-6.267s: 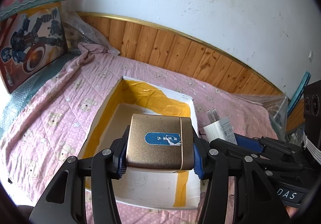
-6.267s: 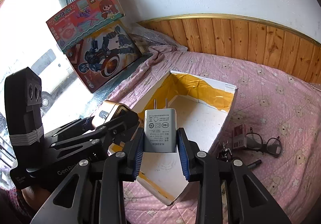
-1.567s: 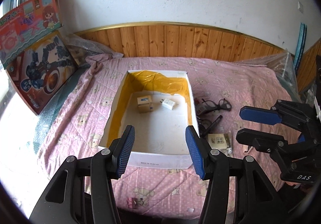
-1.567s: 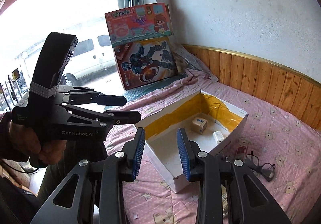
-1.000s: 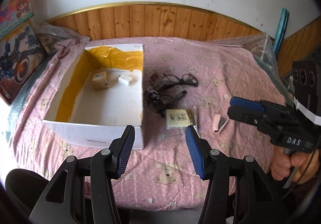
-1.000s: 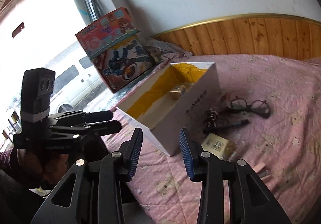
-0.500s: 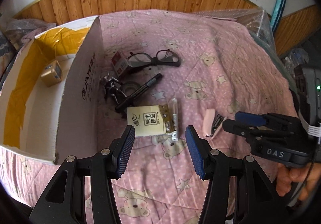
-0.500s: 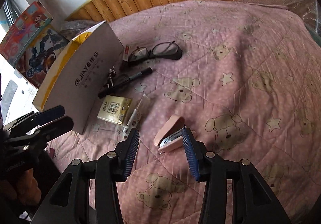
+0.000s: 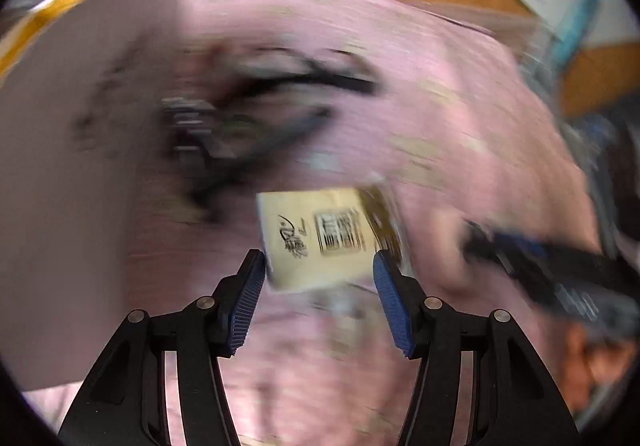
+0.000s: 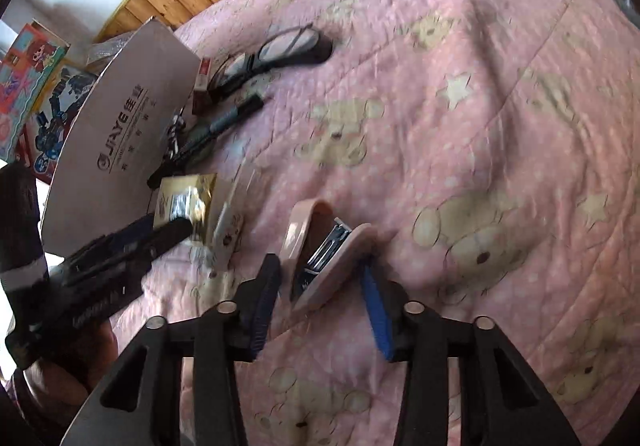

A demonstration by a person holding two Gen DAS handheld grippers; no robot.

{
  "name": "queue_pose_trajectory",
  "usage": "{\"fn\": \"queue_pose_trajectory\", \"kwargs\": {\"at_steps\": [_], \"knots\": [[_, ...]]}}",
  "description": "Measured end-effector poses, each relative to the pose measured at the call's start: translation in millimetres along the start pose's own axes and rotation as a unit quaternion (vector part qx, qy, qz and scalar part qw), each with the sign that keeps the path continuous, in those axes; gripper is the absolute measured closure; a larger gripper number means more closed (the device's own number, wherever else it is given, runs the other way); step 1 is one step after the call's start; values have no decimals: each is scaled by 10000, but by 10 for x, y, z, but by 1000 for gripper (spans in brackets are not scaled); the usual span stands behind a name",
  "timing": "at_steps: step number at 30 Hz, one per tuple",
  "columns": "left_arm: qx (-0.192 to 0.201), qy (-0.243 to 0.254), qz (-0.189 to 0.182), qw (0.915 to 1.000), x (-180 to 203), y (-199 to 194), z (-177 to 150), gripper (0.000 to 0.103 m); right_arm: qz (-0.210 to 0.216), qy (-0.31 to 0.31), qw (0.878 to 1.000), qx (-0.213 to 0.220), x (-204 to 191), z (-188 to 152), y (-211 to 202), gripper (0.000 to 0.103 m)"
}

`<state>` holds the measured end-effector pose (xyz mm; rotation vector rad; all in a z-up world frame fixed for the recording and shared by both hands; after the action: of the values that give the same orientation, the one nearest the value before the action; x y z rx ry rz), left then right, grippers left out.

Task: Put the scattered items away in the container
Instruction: 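Grasp the tissue pack with the left tool while the right grasps the pink stapler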

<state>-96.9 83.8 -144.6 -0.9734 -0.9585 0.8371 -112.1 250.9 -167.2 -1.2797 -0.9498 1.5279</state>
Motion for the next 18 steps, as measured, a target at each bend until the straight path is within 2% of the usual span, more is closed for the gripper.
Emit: {"fn": "queue_pose_trajectory", "kwargs": {"at_steps": [1,2,3,5,6,8,10,11,14,18], "knots": [[-10,340,-75,9994,148,-33,-25,43,-464,-19,9987,227,61,55,-81,74],[78,623,30,9980,259,-93,-49,43,-928,1,9950,375,142,101,-142,80],[170,789,173,9966,318,-144,-64,43,-1019,98,9938,430,219,130,-172,81],[371,932,413,9941,341,-224,-52,43,-469,506,9971,316,354,134,-160,80],[427,1006,537,9926,338,-233,-38,43,-185,707,9970,257,407,120,-150,76],[458,1253,768,9881,358,-216,9,44,47,850,9960,269,429,94,-182,73],[508,1613,939,9811,414,-188,71,44,299,844,9954,338,373,50,-246,59],[517,1821,986,9770,440,-157,95,43,396,827,9952,339,340,21,-256,55],[324,2260,1015,9683,442,-1,177,44,524,687,9962,142,212,-9,-170,49],[226,2464,818,9654,493,154,200,41,244,421,9988,34,118,11,-43,45]]}}
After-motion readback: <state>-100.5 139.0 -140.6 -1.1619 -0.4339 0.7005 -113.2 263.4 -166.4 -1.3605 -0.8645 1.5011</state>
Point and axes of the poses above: each gripper's, at about its wrist camera, not at the fingertips, and y roughly the way its jaws point, x to its right, z to its top, the point moved 6 cm from there along y, roughly the way its jaws point, and after that the axes turned 13 degrees about -x, right-handed, at the moved point
